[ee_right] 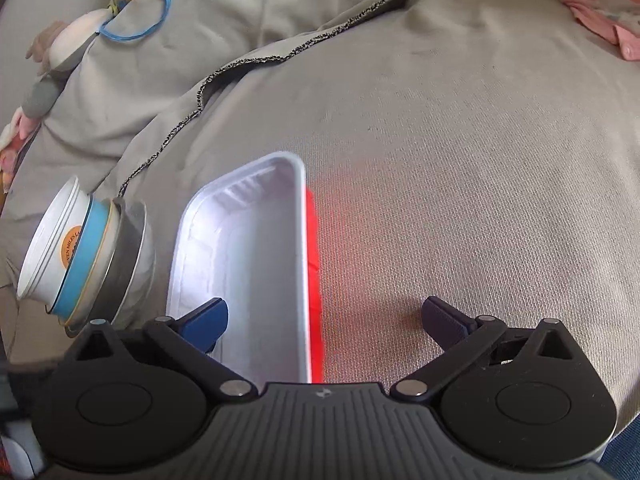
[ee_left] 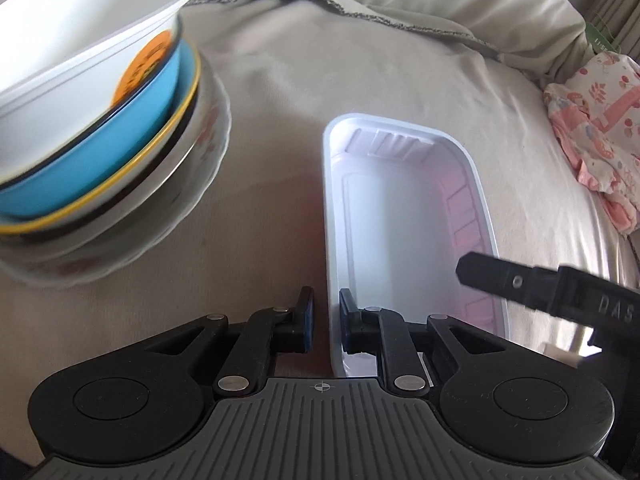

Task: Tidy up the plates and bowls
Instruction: 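Move both grippers to the white-and-red tray and grasp its rim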

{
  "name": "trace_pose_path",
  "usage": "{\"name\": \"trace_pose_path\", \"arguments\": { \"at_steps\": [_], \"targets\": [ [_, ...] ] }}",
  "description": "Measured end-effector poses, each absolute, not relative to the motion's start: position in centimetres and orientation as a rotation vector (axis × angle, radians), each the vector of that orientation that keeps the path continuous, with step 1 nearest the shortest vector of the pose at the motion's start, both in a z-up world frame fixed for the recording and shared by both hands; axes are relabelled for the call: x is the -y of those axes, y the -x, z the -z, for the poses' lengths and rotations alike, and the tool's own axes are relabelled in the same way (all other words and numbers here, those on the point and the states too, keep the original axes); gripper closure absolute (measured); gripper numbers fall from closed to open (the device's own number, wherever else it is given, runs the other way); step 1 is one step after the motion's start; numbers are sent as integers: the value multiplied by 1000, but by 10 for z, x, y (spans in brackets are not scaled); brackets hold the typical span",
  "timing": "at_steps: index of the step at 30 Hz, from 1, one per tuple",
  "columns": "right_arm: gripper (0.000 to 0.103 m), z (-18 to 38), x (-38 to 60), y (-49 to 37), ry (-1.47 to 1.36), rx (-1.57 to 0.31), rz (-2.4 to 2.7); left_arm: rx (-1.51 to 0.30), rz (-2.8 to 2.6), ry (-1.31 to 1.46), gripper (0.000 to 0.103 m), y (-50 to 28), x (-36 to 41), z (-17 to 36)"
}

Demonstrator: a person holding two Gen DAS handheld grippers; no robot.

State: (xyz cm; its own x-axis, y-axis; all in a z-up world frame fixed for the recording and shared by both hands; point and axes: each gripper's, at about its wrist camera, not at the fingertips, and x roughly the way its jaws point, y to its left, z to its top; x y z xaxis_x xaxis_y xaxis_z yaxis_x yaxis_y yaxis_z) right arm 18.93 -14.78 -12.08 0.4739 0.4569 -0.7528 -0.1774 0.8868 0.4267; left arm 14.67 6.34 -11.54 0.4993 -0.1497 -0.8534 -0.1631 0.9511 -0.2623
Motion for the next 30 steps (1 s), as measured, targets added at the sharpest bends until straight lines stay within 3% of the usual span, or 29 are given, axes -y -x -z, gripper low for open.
{"name": "trace_pose_path", "arguments": {
  "at_steps": [12, 17, 20, 22, 30],
  "targets": [
    [0, 120, 148, -193, -269, -1028, -450, -1052, -26, 320, 85, -145, -60, 115],
    [8, 108, 136, -186, -177, -929, -391, -1058, -33, 322, 85, -148, -60, 115],
    [28, 100, 123, -190, -108, -901, -416, -1059, -34, 331, 85, -150, -60, 115],
    [53, 99, 115, -194, -91, -926, -462, -1051, -31, 342, 85, -148, -61, 116],
    [61, 100, 96, -172, 7, -940, -535, -1075, 10, 402, 85, -127, -70, 116]
  ]
}}
